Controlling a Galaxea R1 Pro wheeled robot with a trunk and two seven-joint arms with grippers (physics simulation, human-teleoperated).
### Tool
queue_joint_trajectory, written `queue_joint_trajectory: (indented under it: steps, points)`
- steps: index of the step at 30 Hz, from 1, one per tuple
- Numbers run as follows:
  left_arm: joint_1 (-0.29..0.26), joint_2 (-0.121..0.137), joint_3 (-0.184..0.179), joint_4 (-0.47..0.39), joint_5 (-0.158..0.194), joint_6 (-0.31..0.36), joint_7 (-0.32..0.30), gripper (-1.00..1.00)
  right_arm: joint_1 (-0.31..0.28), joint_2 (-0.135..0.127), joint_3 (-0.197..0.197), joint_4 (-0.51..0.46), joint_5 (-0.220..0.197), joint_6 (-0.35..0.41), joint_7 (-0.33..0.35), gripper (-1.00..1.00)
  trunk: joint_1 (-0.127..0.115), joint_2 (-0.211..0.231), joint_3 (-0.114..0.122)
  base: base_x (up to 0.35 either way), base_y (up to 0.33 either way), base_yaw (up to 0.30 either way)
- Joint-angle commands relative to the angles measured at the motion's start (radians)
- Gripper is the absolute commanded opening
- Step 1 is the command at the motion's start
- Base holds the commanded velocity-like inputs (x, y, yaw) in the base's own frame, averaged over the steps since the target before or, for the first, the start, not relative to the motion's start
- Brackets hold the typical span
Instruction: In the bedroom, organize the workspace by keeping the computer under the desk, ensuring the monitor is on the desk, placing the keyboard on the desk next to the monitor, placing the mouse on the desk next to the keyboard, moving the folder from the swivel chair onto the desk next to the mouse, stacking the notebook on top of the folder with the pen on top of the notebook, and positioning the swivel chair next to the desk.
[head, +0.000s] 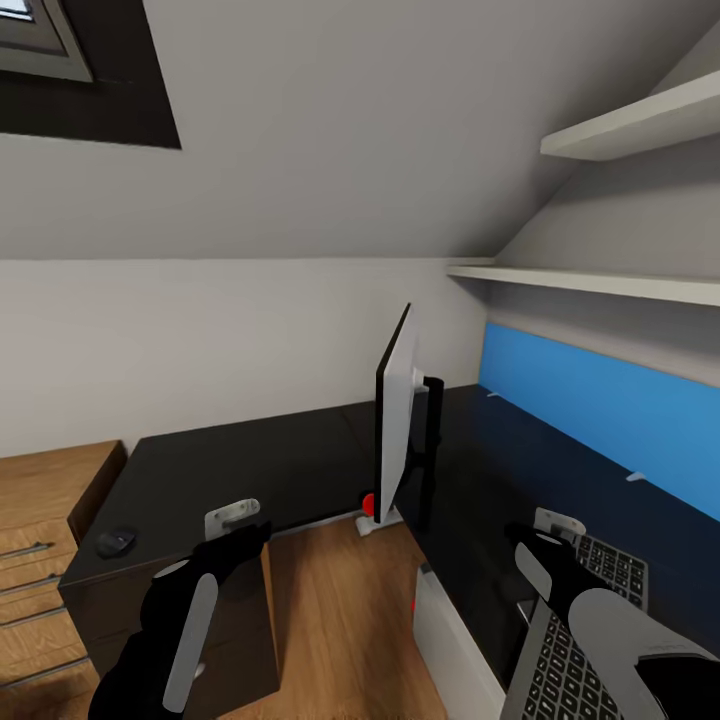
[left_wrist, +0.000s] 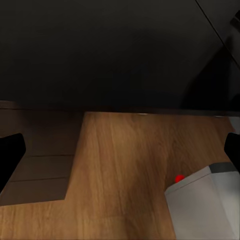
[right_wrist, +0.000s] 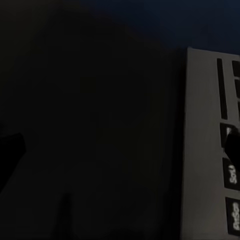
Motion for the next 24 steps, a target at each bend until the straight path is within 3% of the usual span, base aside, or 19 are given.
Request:
queue_joint_trajectory:
  steps: [1, 24]
  points:
    - [-0.001, -0.001, 0.001, -0.001, 0.011, 0.004, 0.007, 1.0, 0.0, -0.001, 0.008, -0.002, -0.004, 0.008, -0.007, 1.0, 0.0, -0.001, -0.003, 0.0, 0.0, 0.0]
    - [-0.001, -0.001, 0.001, -0.001, 0.011, 0.004, 0.006, 1.0, 0.0, -0.002, 0.006, -0.001, -0.004, 0.007, -0.009, 1.0, 0.0, -0.001, -0.039, 0.0, 0.0, 0.0]
